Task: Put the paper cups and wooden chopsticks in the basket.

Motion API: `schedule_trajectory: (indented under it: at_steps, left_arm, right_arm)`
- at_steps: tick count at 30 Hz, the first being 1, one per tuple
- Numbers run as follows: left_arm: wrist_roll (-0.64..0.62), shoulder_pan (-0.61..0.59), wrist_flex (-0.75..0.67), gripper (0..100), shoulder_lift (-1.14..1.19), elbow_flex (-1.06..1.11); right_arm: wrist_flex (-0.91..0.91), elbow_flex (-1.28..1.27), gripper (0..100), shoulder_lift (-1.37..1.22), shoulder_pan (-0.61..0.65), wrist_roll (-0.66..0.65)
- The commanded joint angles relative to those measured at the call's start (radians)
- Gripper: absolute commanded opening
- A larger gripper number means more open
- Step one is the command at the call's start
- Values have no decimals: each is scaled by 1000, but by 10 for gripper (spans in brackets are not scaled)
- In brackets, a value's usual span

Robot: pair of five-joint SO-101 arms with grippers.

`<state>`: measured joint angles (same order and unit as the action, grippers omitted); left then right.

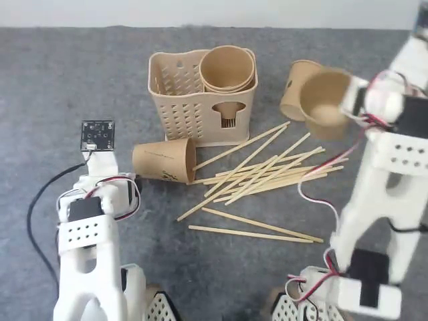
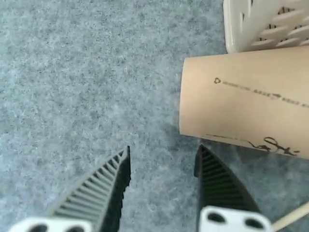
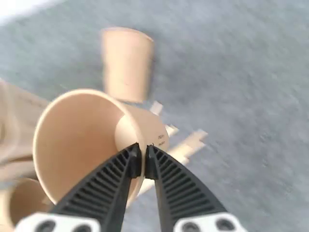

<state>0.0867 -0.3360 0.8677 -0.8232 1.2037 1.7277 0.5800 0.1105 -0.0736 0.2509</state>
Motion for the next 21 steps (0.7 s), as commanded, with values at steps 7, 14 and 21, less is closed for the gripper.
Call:
schedule_trajectory:
  at_steps: [7, 14, 21]
  left_arm:
    - [-8, -2, -66, 203, -31, 21]
    - [-8, -2, -66, 203, -31, 21]
    - [-8, -2, -66, 203, -31, 21]
  right_arm:
    - [-31, 585, 7, -159, 242, 130]
    - [-91, 703, 7, -245, 435, 77]
    - [-97, 709, 7, -372, 460, 74]
